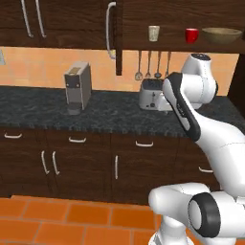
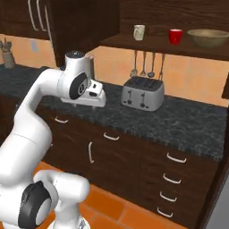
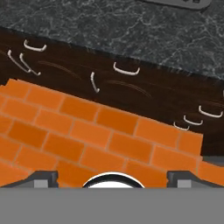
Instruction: Gather all objects into one cabinet and sort the glasses and bowls to opposite sides.
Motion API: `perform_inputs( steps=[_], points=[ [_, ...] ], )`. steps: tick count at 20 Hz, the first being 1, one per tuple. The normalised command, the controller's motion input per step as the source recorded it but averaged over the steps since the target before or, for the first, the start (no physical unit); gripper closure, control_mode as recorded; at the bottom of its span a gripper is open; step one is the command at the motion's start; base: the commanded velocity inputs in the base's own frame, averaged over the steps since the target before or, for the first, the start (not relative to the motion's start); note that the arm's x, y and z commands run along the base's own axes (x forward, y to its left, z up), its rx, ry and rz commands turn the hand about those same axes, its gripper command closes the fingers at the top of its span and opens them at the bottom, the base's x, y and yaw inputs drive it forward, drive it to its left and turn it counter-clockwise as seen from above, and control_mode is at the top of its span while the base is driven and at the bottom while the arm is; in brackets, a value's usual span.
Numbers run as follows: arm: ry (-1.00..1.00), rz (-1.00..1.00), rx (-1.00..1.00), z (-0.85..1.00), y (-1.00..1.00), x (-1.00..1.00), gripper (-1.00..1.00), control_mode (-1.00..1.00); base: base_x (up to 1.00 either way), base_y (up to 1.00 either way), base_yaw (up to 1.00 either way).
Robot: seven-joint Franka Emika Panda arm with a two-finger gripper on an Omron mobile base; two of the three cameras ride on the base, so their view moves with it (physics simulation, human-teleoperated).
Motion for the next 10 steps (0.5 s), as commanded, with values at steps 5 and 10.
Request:
perform_inputs(
  steps=[5,10],
  points=[
    [0.00,0.00,0.00,0.00,0.00,0.00,-1.00,1.00,-0.59,0.00,0.64],
    [0.00,0.00,0.00,0.00,0.00,0.00,-1.00,1.00,-0.52,0.00,0.67]
  ],
)
